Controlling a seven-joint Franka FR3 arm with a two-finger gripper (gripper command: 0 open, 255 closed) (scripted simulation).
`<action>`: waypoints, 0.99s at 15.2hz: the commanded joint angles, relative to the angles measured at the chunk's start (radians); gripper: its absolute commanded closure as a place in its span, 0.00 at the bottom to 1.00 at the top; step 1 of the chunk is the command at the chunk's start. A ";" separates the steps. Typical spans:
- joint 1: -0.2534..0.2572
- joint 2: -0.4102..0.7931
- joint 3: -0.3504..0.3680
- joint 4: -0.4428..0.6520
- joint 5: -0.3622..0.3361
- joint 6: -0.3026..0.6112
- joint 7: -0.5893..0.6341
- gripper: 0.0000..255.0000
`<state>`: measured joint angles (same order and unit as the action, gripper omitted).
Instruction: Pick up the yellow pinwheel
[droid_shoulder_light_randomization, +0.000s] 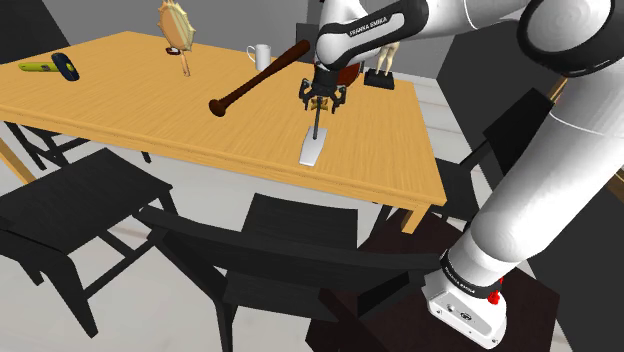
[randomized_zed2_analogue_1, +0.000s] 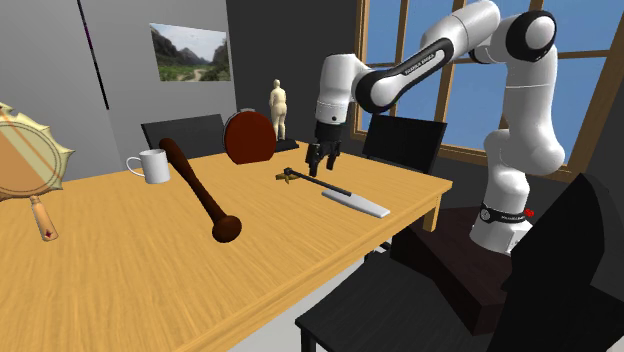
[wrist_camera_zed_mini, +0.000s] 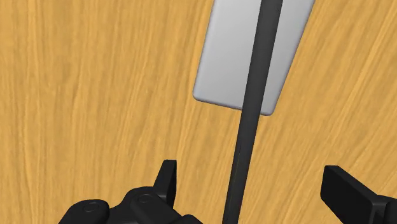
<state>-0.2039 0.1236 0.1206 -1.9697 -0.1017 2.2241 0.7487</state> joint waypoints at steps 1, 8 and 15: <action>-0.005 0.065 -0.014 0.057 -0.016 0.018 0.054 0.00; -0.004 0.117 -0.022 0.035 -0.030 0.094 0.078 0.00; -0.004 0.126 -0.023 0.024 -0.033 0.114 0.081 1.00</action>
<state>-0.2093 0.2448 0.0954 -1.9435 -0.1354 2.3374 0.8297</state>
